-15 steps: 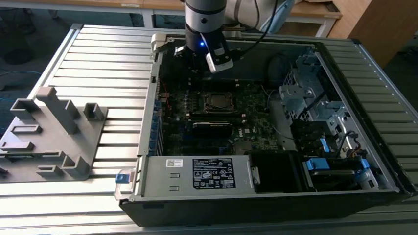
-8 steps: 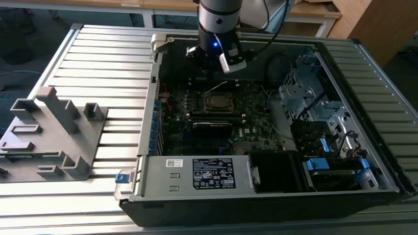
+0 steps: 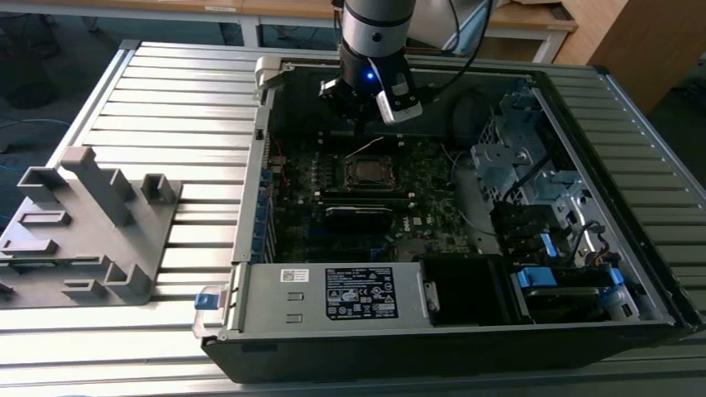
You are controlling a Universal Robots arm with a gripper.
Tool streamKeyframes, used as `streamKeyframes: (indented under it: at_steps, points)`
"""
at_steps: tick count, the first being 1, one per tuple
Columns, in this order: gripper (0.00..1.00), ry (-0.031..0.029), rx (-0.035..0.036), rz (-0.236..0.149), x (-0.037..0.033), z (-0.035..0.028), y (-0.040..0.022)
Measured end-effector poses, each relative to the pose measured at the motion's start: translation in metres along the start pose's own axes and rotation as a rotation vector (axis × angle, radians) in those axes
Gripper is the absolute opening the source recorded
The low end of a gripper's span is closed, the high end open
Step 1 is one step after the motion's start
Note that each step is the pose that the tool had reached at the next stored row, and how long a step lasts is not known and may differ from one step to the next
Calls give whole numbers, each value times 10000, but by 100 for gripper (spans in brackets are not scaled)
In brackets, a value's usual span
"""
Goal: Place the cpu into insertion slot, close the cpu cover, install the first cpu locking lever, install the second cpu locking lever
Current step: 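Install the first cpu locking lever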
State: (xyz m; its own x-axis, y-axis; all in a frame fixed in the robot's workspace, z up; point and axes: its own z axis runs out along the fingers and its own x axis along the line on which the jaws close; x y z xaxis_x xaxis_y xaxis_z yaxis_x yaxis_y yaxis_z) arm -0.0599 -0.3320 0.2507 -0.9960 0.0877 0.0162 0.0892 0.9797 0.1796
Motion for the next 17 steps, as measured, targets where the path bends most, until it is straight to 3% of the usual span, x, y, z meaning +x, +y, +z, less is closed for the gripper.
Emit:
streamKeyframes:
  at_steps: [8, 17]
  points:
    - [10, 0, 1, 0, -30, 36, -4]
    - [10, 0, -1, 0, -64, 139, -20]
